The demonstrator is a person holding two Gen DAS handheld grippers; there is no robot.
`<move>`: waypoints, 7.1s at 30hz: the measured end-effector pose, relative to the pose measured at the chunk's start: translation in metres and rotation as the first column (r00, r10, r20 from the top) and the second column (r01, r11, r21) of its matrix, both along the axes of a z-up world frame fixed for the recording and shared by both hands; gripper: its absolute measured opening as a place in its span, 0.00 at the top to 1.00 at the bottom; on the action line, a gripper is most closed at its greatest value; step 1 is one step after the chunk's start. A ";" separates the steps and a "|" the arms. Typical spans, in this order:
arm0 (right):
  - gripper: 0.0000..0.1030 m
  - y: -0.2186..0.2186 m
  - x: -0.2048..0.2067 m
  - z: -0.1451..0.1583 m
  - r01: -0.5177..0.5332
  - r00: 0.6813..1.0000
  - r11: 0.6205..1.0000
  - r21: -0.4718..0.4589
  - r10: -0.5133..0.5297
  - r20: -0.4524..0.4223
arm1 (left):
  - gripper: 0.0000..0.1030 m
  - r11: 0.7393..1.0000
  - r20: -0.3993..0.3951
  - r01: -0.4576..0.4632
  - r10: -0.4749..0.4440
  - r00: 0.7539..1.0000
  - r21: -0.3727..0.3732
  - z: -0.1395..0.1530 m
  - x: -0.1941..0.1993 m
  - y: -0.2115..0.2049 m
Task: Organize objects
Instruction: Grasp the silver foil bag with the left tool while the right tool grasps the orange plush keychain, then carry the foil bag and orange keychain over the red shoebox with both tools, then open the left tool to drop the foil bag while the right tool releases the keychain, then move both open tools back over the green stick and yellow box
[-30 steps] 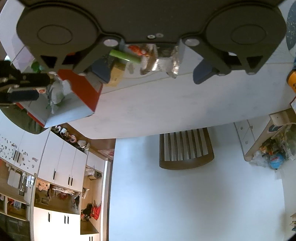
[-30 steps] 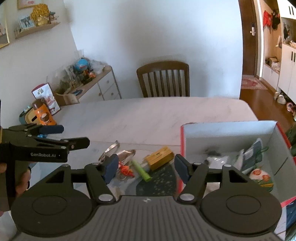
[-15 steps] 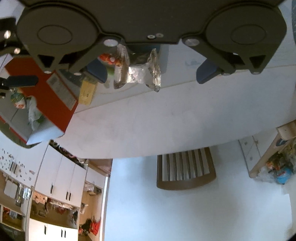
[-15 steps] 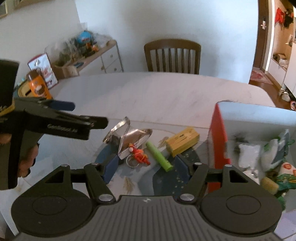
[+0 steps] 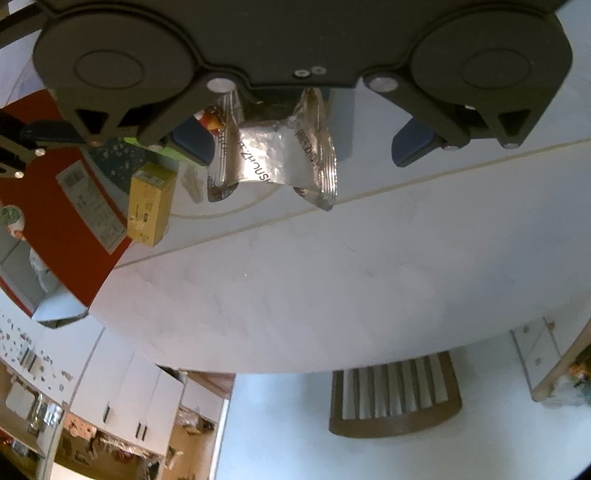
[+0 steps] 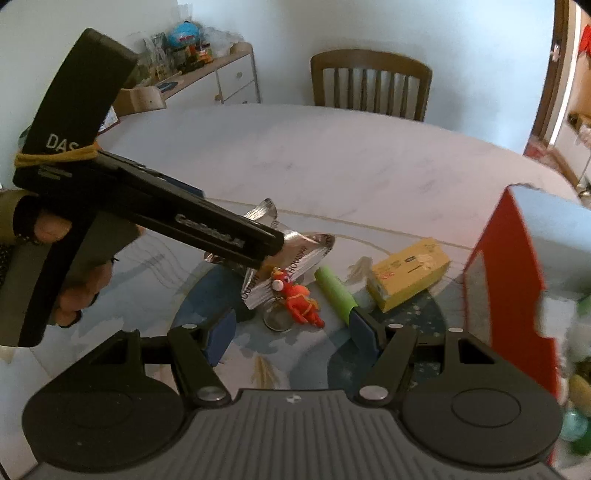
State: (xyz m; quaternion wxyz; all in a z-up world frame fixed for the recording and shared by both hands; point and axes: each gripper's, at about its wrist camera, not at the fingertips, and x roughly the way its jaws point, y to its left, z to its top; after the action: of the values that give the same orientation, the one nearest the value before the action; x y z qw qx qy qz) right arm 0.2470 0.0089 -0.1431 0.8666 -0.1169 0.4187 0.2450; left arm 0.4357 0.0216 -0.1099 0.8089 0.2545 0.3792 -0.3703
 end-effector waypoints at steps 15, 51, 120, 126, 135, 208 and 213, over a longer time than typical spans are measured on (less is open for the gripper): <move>0.62 0.017 0.028 -0.035 -0.043 0.999 0.997 -0.064 0.042 -0.017 | 0.07 1.000 -0.069 0.004 -0.002 0.998 0.029 -0.018 0.017 -0.010; 0.75 -0.009 0.007 0.005 0.020 0.999 0.999 0.046 -0.018 -0.030 | 0.52 0.992 -0.176 -0.090 0.073 0.982 -0.092 0.005 -0.006 0.039; 0.75 -0.319 0.028 0.082 0.185 0.983 0.982 0.032 -0.184 -0.029 | 0.53 0.990 -0.044 0.139 -0.141 0.989 -0.030 0.030 -0.204 -0.184; 0.75 -0.314 0.042 0.066 0.136 0.988 0.991 0.005 -0.135 -0.074 | 0.53 0.990 -0.042 0.138 -0.137 0.990 0.029 0.008 -0.199 -0.205; 0.75 -0.309 0.062 0.044 0.105 0.983 0.994 -0.039 -0.110 -0.149 | 0.53 0.986 -0.065 0.130 -0.123 0.990 0.105 -0.019 -0.190 -0.224; 0.28 -0.173 -0.028 0.125 0.170 0.984 0.966 0.195 -0.179 0.028 | 0.01 0.980 0.079 0.115 -0.103 0.992 -0.165 0.086 -0.157 -0.009; 0.28 -0.149 -0.026 0.120 0.193 0.980 0.963 0.186 -0.199 0.017 | 0.01 0.977 0.069 0.126 -0.116 0.991 -0.169 0.078 -0.141 0.003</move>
State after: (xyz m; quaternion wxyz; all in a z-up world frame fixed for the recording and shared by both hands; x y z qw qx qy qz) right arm 0.2213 -0.1401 -0.0231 0.9009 0.0011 0.3885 0.1934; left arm 0.2947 0.0249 -0.0316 0.8146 0.2166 0.3055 -0.4430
